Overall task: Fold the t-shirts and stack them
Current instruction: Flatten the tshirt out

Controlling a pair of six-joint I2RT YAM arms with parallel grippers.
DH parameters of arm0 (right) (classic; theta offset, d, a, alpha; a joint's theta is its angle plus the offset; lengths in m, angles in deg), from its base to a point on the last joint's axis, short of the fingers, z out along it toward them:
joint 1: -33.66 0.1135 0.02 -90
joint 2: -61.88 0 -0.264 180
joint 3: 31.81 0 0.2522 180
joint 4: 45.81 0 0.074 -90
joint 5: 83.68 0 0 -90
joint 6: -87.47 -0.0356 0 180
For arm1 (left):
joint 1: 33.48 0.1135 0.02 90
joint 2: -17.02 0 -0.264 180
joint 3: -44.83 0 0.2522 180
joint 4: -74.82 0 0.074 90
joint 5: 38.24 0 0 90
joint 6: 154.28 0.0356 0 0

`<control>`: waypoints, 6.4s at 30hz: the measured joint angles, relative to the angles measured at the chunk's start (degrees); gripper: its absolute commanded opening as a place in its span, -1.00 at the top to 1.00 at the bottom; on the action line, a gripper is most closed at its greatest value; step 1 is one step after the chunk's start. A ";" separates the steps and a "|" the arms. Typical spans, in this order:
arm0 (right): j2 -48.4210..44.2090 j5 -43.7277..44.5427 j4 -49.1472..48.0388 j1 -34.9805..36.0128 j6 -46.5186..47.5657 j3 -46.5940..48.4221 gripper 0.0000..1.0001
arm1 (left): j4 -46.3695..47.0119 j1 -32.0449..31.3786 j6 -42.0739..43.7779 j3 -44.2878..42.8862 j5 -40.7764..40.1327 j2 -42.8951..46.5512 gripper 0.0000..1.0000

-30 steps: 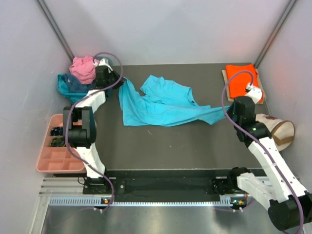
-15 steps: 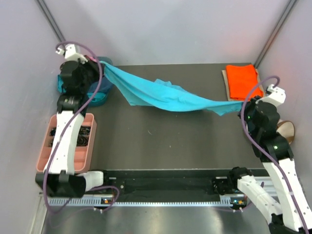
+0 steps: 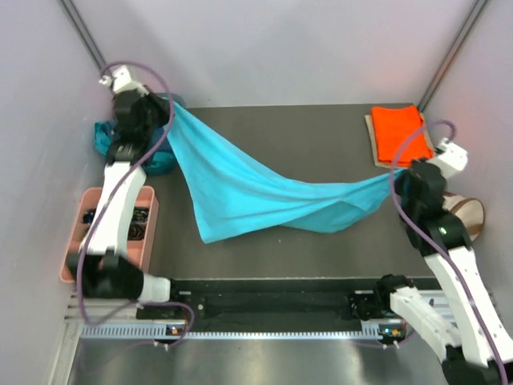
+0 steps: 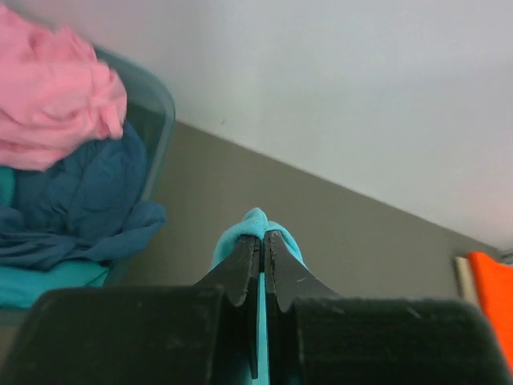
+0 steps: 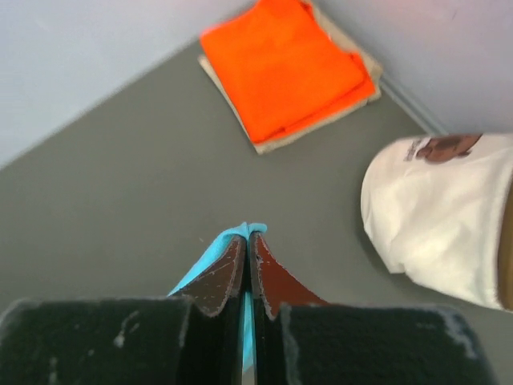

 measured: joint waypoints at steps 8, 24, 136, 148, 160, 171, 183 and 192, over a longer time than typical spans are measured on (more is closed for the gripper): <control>17.33 -2.89 -3.63 0.00 -5.05 -7.89 1.00 | 7.23 -0.42 -3.78 -10.08 0.13 -41.51 1.00; 16.46 -6.10 -7.26 0.00 -6.75 -10.69 1.00 | 10.82 -0.76 -5.42 -19.47 -1.53 -50.05 -0.98; 11.72 -15.52 -4.59 0.37 0.98 1.92 1.00 | -7.56 -16.72 -1.38 7.65 -18.51 1.73 1.00; 9.31 -30.82 -2.51 0.37 6.51 22.80 1.00 | -13.00 -16.48 6.69 -10.95 -11.98 4.46 1.00; 2.78 -38.97 5.18 0.37 6.67 35.82 1.00 | -18.36 -16.48 7.45 -11.82 -5.31 16.50 1.00; 0.22 -38.07 6.16 0.37 7.10 40.68 1.00 | -18.01 -16.48 7.30 -13.84 -3.02 20.55 1.00; 2.32 -36.57 11.04 0.37 7.32 32.74 1.00 | -18.23 -16.48 6.47 -5.86 -1.79 16.04 1.00; 2.82 -32.35 6.32 0.37 6.58 31.19 1.00 | -14.58 -16.48 5.88 -5.18 -3.37 13.84 1.00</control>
